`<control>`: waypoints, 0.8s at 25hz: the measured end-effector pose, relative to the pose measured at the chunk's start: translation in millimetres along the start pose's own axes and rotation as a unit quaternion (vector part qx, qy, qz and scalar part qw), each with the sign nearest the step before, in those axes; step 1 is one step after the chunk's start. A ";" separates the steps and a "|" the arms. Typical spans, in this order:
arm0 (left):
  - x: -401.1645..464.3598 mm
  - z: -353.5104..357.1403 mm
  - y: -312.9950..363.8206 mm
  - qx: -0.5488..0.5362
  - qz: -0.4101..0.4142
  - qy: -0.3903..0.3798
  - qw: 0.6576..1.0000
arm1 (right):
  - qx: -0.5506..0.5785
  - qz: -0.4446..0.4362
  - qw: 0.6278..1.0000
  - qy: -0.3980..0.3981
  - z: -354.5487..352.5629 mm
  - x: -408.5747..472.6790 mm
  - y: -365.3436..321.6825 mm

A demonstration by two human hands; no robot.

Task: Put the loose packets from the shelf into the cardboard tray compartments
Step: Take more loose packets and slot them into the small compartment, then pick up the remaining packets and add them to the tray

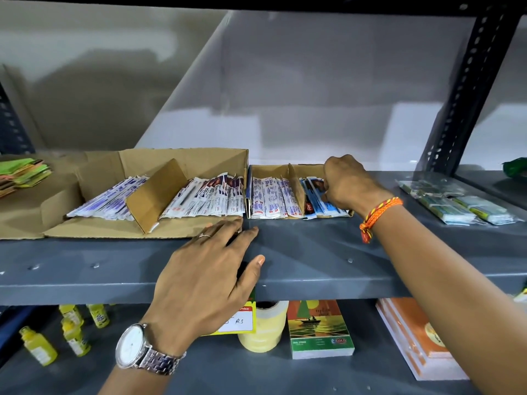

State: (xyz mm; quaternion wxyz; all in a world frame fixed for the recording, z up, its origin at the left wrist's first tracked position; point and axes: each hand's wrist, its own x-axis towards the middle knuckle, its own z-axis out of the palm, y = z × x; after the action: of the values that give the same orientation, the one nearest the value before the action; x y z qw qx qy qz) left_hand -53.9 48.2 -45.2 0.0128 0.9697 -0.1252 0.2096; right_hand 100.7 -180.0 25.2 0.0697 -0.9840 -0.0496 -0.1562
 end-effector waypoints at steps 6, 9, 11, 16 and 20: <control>0.4 -1.7 1.0 0.008 -0.005 -0.001 1.000 | 0.057 -0.003 0.998 0.033 -12.5 -14.4 -1.1; 0.5 -1.5 1.0 0.009 -0.003 -0.002 1.000 | 0.078 -0.019 0.997 -0.013 -10.1 -31.1 -8.7; 0.6 -0.9 0.6 0.007 -0.002 -0.001 1.000 | 0.070 -0.019 0.997 -0.033 -4.8 -37.5 -13.8; 0.7 0.1 0.1 0.005 -0.002 0.006 1.000 | 0.061 0.001 0.998 -0.023 0.4 -38.9 -19.3; 0.2 0.7 -0.2 0.007 -0.002 0.010 1.000 | 0.068 0.013 0.998 -0.013 2.3 -41.7 -20.8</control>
State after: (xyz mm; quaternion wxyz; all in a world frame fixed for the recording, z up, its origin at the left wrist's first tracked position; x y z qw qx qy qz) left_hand -53.4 48.2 -45.8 0.0080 0.9680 -0.1215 0.2196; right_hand 59.4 -162.3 12.4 0.1380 -0.9794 -0.0482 -0.1390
